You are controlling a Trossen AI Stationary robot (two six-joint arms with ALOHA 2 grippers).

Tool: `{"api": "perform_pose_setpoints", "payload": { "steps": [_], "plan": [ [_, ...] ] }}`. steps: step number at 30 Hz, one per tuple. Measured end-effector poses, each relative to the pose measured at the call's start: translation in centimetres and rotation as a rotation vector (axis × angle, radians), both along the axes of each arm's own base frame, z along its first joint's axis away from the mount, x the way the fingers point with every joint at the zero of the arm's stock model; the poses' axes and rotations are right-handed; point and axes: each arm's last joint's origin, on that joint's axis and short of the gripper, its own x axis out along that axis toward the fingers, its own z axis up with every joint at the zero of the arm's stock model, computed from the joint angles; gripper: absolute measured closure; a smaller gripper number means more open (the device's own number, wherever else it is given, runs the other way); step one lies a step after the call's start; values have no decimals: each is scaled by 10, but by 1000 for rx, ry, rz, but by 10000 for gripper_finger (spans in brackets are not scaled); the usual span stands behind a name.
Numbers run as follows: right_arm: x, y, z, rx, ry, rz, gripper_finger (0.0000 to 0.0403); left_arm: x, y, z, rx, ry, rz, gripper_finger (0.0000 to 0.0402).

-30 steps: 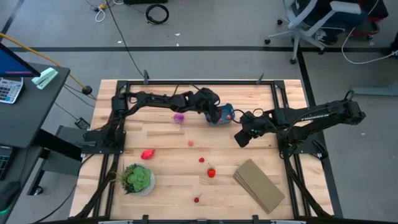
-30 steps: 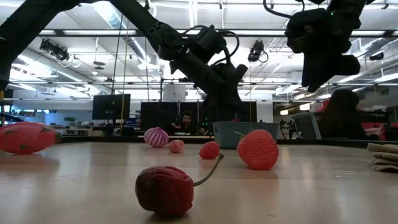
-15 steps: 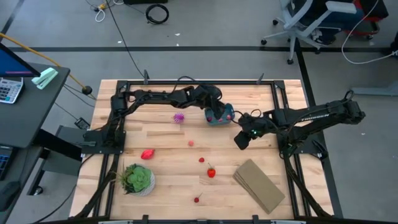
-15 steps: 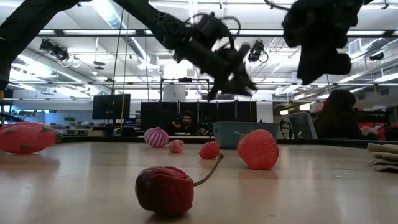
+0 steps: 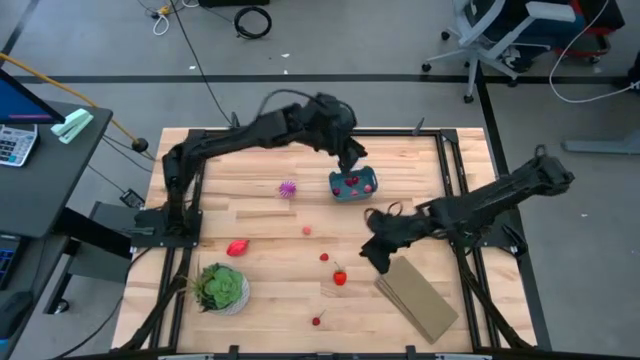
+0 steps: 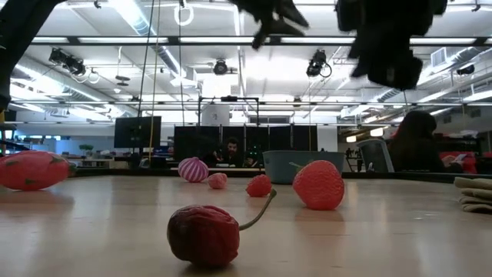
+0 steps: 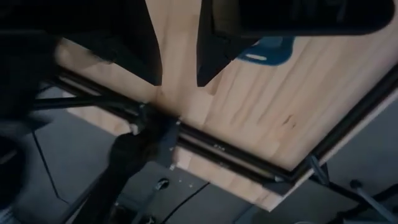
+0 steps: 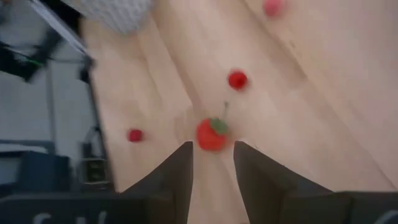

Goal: Pick and placing Produce into tupperware
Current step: Put the strawberry into the bin

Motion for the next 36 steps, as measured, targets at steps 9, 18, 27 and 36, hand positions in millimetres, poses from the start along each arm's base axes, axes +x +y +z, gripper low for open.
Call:
{"api": "perform_pose_setpoints", "payload": {
  "steps": [9,18,27,36],
  "plan": [
    [27,15,-55,-6,147,71,246,-63,-27,104,29,-81,-23,301],
    [48,7,-60,-36,7,83,214,-121,-54,157,-1,-220,-25,320],
    [54,5,-71,-42,23,26,210,-135,-72,169,-3,-272,-62,335],
    [62,10,-98,-27,60,13,210,-134,-73,170,-1,-281,-63,333]
  ]
}}
